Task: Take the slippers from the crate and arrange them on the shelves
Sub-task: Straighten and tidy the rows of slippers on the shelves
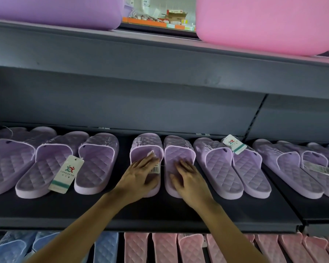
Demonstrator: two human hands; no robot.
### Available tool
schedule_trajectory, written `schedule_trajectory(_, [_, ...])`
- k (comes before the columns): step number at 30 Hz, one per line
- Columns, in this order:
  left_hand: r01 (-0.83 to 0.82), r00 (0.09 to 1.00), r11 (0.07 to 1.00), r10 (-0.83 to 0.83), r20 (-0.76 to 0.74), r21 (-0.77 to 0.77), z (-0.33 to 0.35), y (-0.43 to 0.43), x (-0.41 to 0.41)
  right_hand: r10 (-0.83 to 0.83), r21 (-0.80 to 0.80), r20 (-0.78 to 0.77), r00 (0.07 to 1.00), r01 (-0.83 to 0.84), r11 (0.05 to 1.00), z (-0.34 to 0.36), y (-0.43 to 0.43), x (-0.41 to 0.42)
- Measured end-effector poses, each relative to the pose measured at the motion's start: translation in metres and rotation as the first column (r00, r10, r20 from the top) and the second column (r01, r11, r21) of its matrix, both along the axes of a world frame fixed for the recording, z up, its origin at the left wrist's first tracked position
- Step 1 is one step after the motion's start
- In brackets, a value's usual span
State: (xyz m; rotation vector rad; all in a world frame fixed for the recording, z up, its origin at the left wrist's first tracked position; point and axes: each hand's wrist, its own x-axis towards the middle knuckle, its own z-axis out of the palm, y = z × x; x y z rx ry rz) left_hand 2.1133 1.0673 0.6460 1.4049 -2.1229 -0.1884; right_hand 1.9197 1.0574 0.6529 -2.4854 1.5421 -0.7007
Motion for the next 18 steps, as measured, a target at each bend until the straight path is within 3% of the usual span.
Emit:
schedule_trajectory(10, [-0.027, 0.998, 1.000, 0.027, -0.051, -0.011, 0.003, 0.004, -0.004, -0.023, -0.003, 0.043, 0.999, 0.023, 1.000, 0.001, 0.000, 0.004])
schedule_trajectory(14, [-0.016, 0.994, 0.998, 0.023, -0.110, 0.063, 0.002, 0.005, 0.003, 0.000, 0.056, -0.034, 0.999, 0.002, 0.998, 0.008, 0.003, 0.003])
schedule_trajectory(18, [0.004, 0.993, 0.995, 0.007, -0.120, 0.095, 0.008, 0.018, 0.011, -0.024, -0.052, -0.031, 0.999, 0.022, 0.998, 0.023, 0.010, 0.002])
